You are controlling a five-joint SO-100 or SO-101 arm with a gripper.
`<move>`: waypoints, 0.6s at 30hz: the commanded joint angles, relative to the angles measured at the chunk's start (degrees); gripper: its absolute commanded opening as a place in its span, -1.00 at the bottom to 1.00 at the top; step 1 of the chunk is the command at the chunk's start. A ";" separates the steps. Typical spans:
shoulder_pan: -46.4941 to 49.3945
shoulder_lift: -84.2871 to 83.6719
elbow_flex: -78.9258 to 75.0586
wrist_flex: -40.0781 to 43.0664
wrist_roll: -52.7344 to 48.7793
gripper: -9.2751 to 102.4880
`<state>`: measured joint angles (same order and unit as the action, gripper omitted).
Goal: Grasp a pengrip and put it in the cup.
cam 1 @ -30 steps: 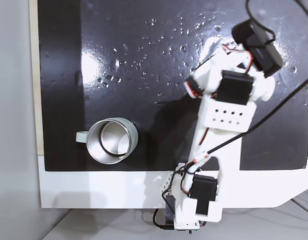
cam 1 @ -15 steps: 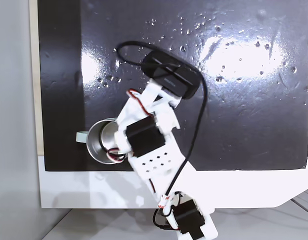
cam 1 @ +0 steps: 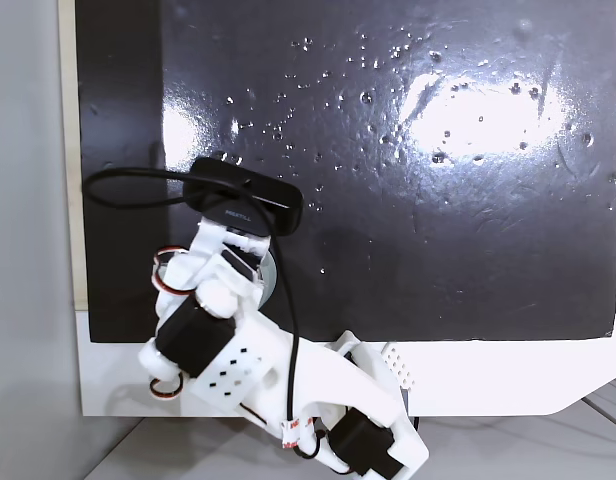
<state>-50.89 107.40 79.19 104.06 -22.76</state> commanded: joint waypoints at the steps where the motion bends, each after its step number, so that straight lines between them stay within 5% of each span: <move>1: -1.49 -0.79 -3.69 0.35 0.97 -0.84; 10: -1.93 -2.11 -6.33 0.35 1.32 -0.79; 18: -1.93 -1.76 -6.24 0.44 1.14 -0.34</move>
<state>-52.56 105.03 76.03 104.06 -21.80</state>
